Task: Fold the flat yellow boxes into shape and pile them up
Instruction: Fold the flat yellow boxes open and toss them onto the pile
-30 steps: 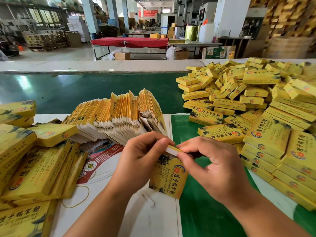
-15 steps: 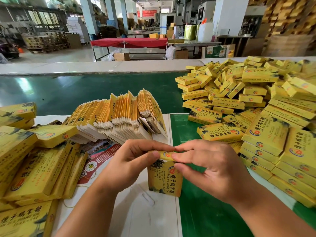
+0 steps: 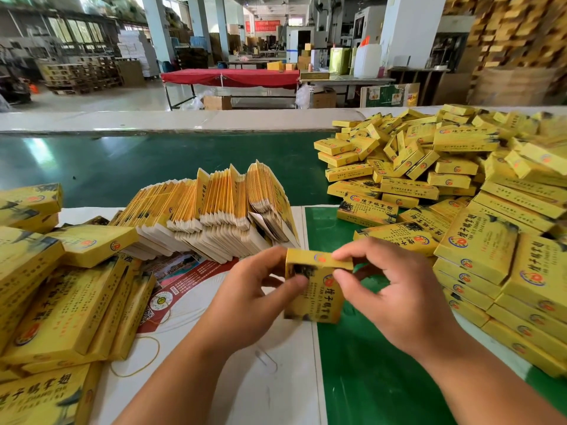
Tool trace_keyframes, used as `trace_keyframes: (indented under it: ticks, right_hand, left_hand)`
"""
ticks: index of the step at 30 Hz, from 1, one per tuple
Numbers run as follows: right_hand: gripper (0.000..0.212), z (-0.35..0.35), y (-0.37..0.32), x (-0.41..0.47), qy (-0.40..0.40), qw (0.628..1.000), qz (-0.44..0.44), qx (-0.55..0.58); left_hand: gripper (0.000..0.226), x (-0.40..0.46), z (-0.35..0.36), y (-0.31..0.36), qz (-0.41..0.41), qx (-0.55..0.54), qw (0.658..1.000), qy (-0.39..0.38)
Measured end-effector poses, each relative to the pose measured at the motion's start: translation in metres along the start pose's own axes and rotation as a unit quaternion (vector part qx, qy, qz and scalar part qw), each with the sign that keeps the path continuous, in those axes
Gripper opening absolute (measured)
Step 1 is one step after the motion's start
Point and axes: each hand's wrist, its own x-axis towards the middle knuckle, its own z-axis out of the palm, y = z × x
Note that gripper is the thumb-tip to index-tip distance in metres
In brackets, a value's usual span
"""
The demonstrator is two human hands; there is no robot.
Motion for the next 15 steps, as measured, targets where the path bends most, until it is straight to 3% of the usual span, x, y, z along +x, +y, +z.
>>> trace_keyframes:
  ticks: [2,5,8,11,13,15]
  right_hand:
    - [0.009,-0.001,0.002,0.001,-0.029,0.999,0.039,0.006]
    - [0.007,-0.003,0.003,0.002,-0.031,0.998,0.045,0.004]
    - [0.008,-0.002,0.001,0.001,-0.005,0.999,0.039,0.014]
    - [0.017,-0.006,0.004,0.002,0.028,0.991,0.113,0.066]
    - [0.028,-0.013,0.005,0.005,-0.004,0.980,0.168,0.109]
    - [0.026,-0.018,0.001,0.007,-0.072,0.975,0.174,0.115]
  left_hand:
    - [0.015,0.002,-0.002,-0.004,-0.023,0.148,0.988,-0.034]
    - [0.014,0.002,0.000,-0.007,-0.060,0.182,0.979,-0.062]
    - [0.013,0.002,0.003,-0.010,-0.053,0.133,0.988,-0.054]
    - [0.014,0.002,0.003,-0.009,-0.061,0.014,0.998,-0.028]
    - [0.020,0.003,0.003,-0.007,-0.061,-0.038,0.997,-0.008]
    - [0.020,0.002,0.005,-0.007,-0.045,-0.015,0.999,0.012]
